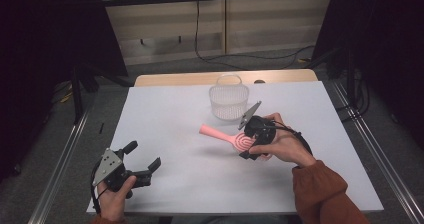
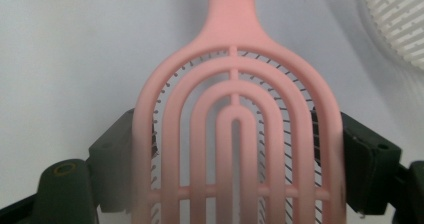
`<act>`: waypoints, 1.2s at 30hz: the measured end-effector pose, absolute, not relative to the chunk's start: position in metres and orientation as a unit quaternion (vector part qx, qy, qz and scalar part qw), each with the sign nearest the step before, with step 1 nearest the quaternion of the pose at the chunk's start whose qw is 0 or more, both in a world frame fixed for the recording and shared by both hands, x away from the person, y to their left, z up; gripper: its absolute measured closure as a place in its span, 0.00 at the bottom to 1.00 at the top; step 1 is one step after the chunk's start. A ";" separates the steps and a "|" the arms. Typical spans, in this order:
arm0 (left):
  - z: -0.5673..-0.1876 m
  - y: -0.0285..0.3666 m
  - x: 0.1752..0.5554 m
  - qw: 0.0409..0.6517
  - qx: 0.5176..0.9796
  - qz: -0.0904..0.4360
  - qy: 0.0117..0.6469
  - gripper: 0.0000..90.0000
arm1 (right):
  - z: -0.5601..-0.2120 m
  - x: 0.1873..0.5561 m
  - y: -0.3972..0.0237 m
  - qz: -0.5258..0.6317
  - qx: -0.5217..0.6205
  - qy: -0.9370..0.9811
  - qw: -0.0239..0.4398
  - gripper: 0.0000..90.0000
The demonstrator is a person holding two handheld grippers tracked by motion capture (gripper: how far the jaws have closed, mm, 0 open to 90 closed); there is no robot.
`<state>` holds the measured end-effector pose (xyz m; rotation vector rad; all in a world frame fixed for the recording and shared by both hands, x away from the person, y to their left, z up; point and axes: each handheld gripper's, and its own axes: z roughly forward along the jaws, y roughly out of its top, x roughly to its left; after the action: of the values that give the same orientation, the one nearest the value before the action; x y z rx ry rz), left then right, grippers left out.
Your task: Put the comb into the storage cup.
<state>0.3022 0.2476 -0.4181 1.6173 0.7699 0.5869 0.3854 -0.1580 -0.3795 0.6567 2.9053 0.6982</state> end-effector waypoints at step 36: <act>-0.398 0.168 0.334 0.543 0.780 0.251 0.182 0.04 | -0.369 0.380 -0.141 0.233 0.192 0.953 0.028 0.21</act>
<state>0.3340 0.1676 -0.3984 1.8523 0.4312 0.5968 0.3800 -0.1412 -0.3689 0.5922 2.9425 0.7193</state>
